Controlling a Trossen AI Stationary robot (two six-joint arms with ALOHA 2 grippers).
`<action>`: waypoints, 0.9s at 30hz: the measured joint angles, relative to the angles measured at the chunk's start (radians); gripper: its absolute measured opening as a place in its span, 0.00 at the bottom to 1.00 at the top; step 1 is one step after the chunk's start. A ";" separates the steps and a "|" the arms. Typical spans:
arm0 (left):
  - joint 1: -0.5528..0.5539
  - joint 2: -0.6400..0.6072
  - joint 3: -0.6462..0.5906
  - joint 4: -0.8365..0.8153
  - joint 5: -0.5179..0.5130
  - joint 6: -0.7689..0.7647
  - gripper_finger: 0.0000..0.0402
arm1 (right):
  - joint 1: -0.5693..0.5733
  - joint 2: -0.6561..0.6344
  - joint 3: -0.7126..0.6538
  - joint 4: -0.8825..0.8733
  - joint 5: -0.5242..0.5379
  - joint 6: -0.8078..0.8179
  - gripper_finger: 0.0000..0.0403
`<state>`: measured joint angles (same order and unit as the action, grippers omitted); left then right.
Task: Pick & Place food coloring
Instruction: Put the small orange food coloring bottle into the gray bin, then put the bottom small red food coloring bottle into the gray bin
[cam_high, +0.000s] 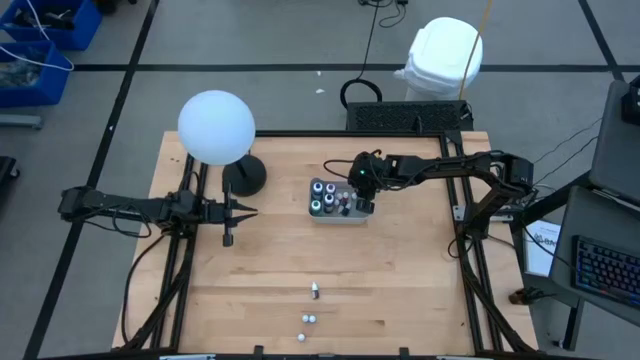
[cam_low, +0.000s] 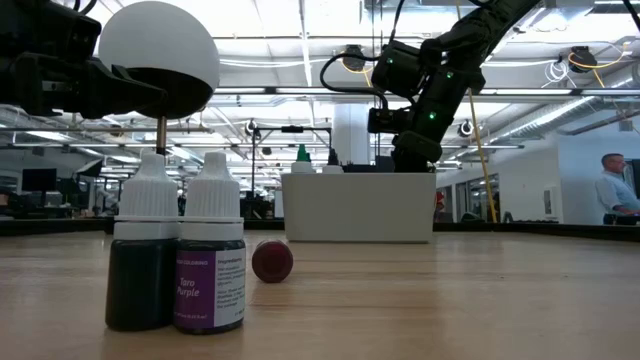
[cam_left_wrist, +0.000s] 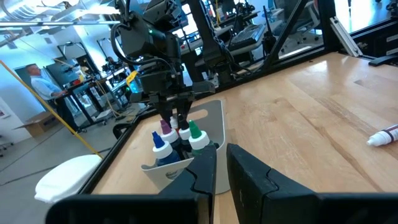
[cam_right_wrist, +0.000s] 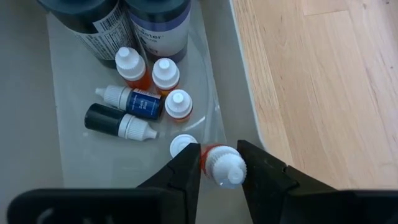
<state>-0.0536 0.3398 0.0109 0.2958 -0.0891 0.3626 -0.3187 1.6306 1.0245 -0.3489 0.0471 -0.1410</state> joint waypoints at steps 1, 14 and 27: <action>0.000 0.000 0.000 0.000 0.000 0.000 0.12 | 0.000 0.000 0.000 0.000 0.000 0.000 0.25; 0.000 0.000 0.000 0.000 0.000 0.000 0.12 | 0.000 0.000 0.000 0.000 0.001 -0.002 0.27; 0.000 0.000 0.000 -0.008 -0.001 0.000 0.12 | 0.007 -0.294 0.031 -0.036 0.004 -0.059 0.24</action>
<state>-0.0540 0.3401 0.0109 0.2874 -0.0899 0.3622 -0.3121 1.3363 1.0558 -0.3851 0.0513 -0.2001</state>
